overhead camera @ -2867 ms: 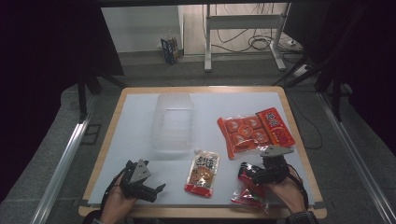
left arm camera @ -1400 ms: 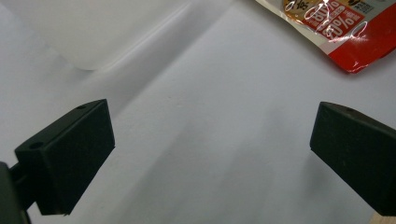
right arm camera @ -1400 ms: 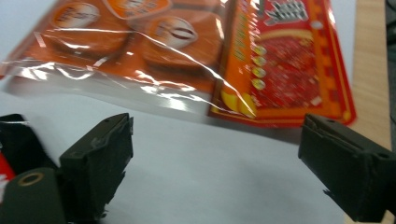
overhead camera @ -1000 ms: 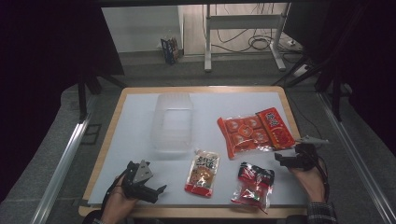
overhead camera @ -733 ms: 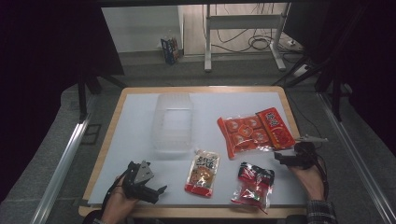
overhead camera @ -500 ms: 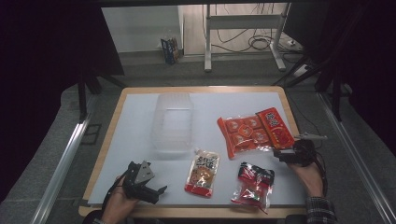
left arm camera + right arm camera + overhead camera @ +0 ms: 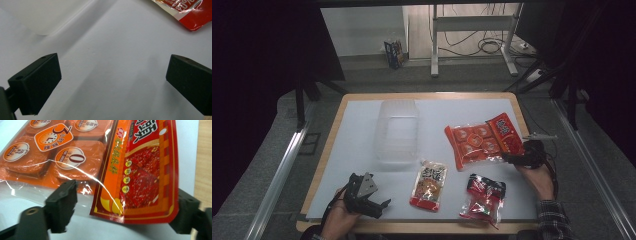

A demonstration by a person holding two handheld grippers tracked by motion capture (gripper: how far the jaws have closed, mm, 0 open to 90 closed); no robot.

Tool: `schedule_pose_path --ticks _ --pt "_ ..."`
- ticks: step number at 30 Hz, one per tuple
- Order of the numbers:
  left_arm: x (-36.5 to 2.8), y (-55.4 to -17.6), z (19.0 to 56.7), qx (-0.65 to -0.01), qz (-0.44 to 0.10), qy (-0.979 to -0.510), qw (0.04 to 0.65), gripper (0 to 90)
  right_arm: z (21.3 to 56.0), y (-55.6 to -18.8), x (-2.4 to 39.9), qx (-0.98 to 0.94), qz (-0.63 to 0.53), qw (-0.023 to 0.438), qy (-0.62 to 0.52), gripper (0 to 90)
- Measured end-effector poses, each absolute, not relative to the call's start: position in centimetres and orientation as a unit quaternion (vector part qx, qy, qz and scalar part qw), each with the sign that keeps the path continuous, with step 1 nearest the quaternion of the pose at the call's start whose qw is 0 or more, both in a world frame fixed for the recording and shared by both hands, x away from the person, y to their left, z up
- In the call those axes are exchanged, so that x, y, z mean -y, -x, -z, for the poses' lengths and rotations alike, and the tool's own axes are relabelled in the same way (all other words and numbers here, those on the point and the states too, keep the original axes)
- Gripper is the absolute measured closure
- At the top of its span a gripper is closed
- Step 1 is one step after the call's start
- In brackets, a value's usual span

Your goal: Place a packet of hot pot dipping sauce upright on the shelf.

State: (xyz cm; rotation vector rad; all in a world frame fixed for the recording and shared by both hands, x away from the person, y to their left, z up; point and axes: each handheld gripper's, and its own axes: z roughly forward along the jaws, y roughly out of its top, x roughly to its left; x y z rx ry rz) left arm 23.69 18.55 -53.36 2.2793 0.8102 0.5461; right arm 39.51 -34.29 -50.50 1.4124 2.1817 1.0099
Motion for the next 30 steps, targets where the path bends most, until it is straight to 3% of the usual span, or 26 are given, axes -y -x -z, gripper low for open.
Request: schedule_pose_path --ticks 8,24,30 --pt "-18.3 -23.7 53.4 -0.304 -0.208 -0.872 0.324 0.0 49.5 -40.8 34.0 -0.774 -0.347 0.178 -0.498 45.5" --pt "-17.9 -23.6 53.6 -0.290 -0.208 -0.879 0.316 0.0 50.6 -44.4 33.5 -0.784 -0.318 0.158 -0.508 70.7" --pt "-18.0 -23.5 53.5 -0.293 -0.215 -0.876 0.318 0.0 50.5 -44.4 32.9 -0.776 -0.310 0.161 -0.525 88.2"
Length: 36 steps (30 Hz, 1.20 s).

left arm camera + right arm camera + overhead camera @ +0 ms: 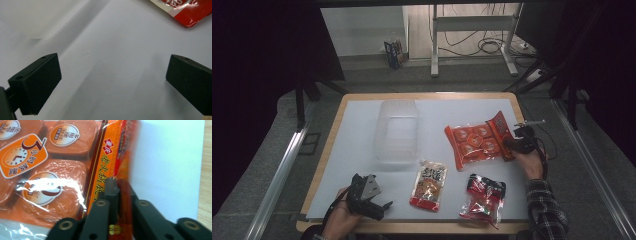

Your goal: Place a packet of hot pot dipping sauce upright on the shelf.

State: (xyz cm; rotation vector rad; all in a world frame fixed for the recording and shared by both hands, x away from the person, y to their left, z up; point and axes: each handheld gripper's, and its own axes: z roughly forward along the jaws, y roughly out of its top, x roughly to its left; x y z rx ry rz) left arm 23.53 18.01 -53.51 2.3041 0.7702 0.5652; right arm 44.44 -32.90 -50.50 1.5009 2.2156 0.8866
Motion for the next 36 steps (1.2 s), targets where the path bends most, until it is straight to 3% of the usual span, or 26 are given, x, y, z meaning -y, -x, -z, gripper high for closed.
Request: schedule_pose_path --ticks 16,36 --pt "-18.1 -23.6 53.4 -0.296 -0.219 -0.873 0.321 0.1 45.5 -42.8 32.2 -0.773 -0.352 0.184 -0.495 88.4" --pt "-18.1 -23.5 53.3 -0.295 -0.220 -0.872 0.323 0.1 37.5 -41.6 27.2 -0.784 -0.408 0.197 -0.425 88.1"
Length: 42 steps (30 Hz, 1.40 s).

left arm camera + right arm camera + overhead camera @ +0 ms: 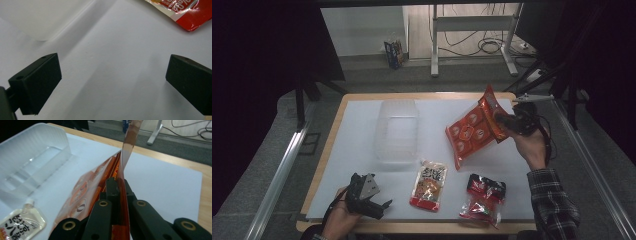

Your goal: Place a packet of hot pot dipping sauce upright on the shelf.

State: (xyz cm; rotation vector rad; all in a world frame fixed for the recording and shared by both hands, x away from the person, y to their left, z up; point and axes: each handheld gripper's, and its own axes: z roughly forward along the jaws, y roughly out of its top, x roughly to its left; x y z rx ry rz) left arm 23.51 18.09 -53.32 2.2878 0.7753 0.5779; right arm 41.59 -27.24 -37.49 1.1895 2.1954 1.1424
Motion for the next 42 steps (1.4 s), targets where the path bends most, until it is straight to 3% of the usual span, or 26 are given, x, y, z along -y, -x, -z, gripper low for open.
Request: schedule_pose_path --ticks 22,42 --pt "-18.1 -23.4 53.2 -0.291 -0.224 -0.872 0.324 0.1 32.4 -41.8 18.6 -0.834 -0.402 0.187 -0.328 88.5" --pt "-18.1 -23.4 53.1 -0.295 -0.217 -0.869 0.333 0.1 30.2 -43.0 15.6 -0.827 -0.427 0.181 -0.317 88.5"
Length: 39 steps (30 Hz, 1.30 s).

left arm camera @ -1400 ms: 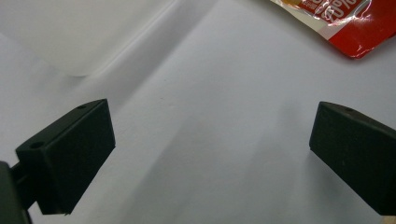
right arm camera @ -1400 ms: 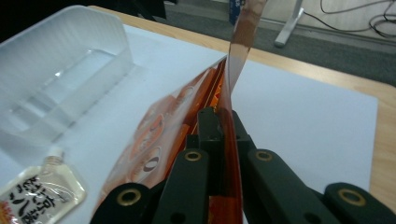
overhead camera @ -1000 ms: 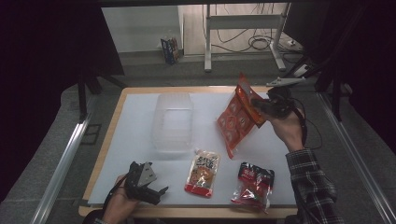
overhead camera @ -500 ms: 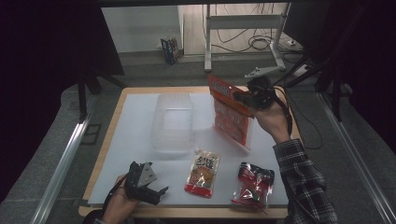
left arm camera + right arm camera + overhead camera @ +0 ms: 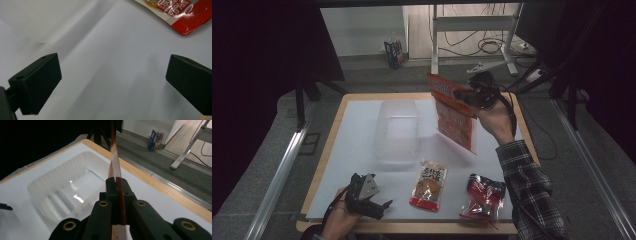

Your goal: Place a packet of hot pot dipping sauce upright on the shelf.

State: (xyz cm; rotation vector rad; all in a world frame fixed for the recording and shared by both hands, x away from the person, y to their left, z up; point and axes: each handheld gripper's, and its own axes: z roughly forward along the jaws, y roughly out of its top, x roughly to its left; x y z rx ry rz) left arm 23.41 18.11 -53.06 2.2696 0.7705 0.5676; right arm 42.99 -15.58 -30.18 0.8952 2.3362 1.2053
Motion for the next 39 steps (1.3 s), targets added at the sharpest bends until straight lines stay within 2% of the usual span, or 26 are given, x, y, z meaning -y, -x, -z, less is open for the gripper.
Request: schedule_pose_path --ticks 25,39 --pt "-19.2 -23.6 52.3 -0.334 -0.154 -0.836 0.407 0.0 27.0 -45.0 8.0 -0.829 -0.453 0.176 -0.278 88.4" --pt "-19.2 -23.5 52.2 -0.320 -0.164 -0.832 0.422 0.0 27.2 -46.4 2.8 -0.830 -0.459 0.177 -0.262 88.4"
